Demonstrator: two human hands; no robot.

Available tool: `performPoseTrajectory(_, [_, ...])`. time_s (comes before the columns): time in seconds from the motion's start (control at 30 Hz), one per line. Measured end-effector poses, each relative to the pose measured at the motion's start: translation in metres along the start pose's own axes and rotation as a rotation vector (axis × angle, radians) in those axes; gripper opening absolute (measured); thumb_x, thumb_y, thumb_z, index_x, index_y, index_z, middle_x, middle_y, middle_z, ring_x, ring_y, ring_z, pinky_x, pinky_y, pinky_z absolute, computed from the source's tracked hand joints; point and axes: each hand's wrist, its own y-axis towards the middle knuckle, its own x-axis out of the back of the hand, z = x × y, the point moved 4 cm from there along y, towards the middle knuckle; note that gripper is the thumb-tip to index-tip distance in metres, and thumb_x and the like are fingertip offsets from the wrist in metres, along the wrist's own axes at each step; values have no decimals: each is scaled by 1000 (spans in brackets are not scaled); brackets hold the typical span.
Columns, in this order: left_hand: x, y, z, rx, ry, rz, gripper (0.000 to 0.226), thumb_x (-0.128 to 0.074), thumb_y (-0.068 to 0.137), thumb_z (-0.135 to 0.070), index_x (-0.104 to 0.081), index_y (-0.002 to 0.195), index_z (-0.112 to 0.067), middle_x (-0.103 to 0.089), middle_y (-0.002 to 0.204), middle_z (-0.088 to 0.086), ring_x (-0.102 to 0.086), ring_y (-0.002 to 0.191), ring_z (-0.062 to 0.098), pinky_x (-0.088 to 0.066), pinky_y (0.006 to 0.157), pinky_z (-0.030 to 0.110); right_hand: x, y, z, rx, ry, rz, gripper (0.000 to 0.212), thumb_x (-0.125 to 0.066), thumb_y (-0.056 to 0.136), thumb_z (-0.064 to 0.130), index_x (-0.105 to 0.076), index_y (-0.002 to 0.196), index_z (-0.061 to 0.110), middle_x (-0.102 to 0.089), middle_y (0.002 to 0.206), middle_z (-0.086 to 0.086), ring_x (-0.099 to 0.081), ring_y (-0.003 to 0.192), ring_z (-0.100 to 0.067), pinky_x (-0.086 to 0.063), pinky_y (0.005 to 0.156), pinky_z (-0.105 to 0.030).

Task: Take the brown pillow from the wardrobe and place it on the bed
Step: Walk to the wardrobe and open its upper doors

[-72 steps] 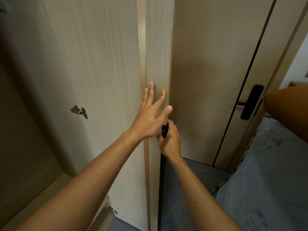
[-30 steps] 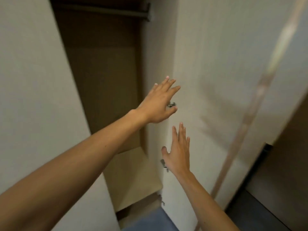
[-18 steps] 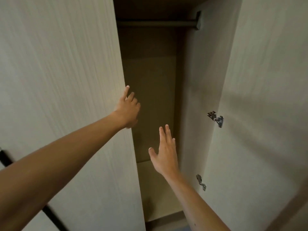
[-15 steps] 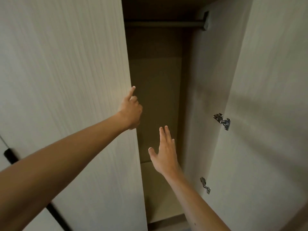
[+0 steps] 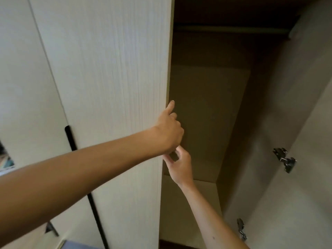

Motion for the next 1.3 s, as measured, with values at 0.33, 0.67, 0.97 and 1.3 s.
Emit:
performPoseTrajectory(0.33, [14, -122, 27, 225, -143, -88, 65, -46, 104, -53, -36, 158, -19, -64, 142, 5, -44, 147, 31, 11, 124, 58, -53, -72, 58, 146, 315, 315, 28, -56, 104, 38, -76, 114, 20, -77, 97, 19, -71, 95, -6, -53, 79, -17])
performPoseTrajectory(0.67, [17, -207, 98, 780, -77, -423, 94, -64, 98, -32, -2, 165, -9, 12, 172, 25, 11, 159, 40, -5, 127, 57, -101, -99, 109, 265, 425, 416, 29, -52, 100, 41, -77, 107, 53, -67, 131, 33, -62, 128, -1, -51, 102, -19])
performPoseTrajectory(0.97, [-10, -253, 121, 904, -157, -493, 88, -22, 80, 19, -9, 164, -4, 4, 170, 31, 5, 158, 48, -9, 128, 57, -163, -98, 148, 349, 419, 367, 24, -57, 104, 20, -75, 120, 22, -73, 116, 20, -67, 109, 4, -52, 87, -9])
performPoseTrajectory(1.3, [-46, -292, 157, 1102, -394, -736, 97, -70, 90, -9, -8, 163, 0, 9, 166, 39, 9, 156, 51, -8, 127, 61, -228, -109, 198, 518, 250, 567, 45, -62, 100, 18, -60, 145, 21, -40, 159, 17, -35, 150, -8, -39, 121, -39])
